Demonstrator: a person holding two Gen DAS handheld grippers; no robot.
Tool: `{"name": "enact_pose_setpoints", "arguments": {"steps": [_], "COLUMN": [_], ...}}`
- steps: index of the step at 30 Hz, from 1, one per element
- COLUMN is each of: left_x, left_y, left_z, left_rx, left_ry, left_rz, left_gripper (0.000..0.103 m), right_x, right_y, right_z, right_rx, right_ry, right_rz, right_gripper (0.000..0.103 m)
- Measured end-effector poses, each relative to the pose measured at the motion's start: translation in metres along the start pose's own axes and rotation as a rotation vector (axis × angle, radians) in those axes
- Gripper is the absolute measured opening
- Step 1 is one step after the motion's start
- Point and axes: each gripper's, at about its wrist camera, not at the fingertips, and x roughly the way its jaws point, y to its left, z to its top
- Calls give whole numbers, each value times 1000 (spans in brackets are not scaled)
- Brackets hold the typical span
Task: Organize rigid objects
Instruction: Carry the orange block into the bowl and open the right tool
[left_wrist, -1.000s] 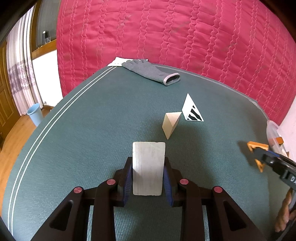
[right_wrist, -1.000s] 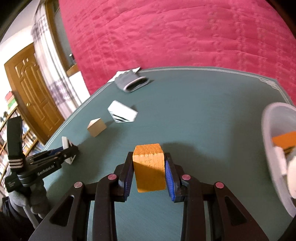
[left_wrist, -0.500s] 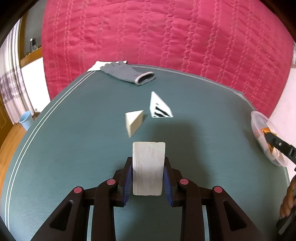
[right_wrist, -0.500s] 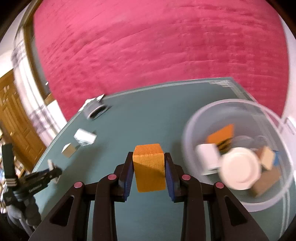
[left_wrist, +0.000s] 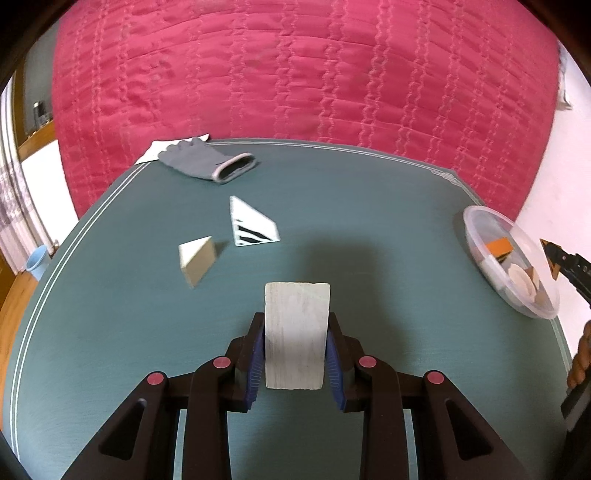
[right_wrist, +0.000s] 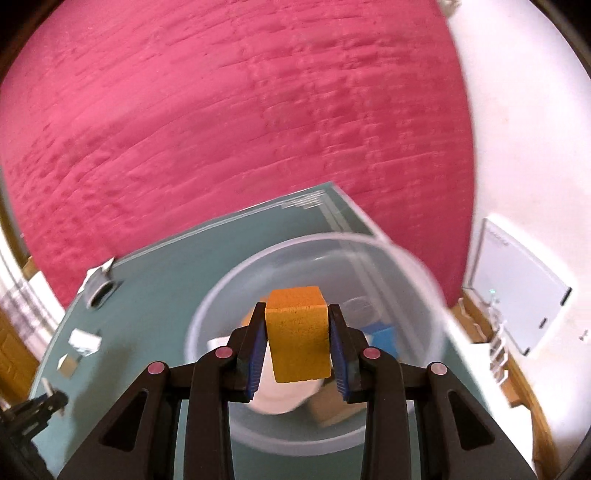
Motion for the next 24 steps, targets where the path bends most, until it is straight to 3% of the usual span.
{"name": "enact_pose_setpoints", "arguments": {"steps": [8, 24], "left_x": [1, 15], "left_y": [-36, -119], "left_z": [6, 27], "left_rx": [67, 195], "left_ry": [-2, 10], "left_rz": [-42, -187], "left_gripper": [32, 32], "right_x": [4, -16], "right_y": [-38, -37], "right_z": [6, -4], "right_rx": [81, 75], "right_ry": [-30, -138], "right_rz": [-85, -124], "right_gripper": [45, 45]}}
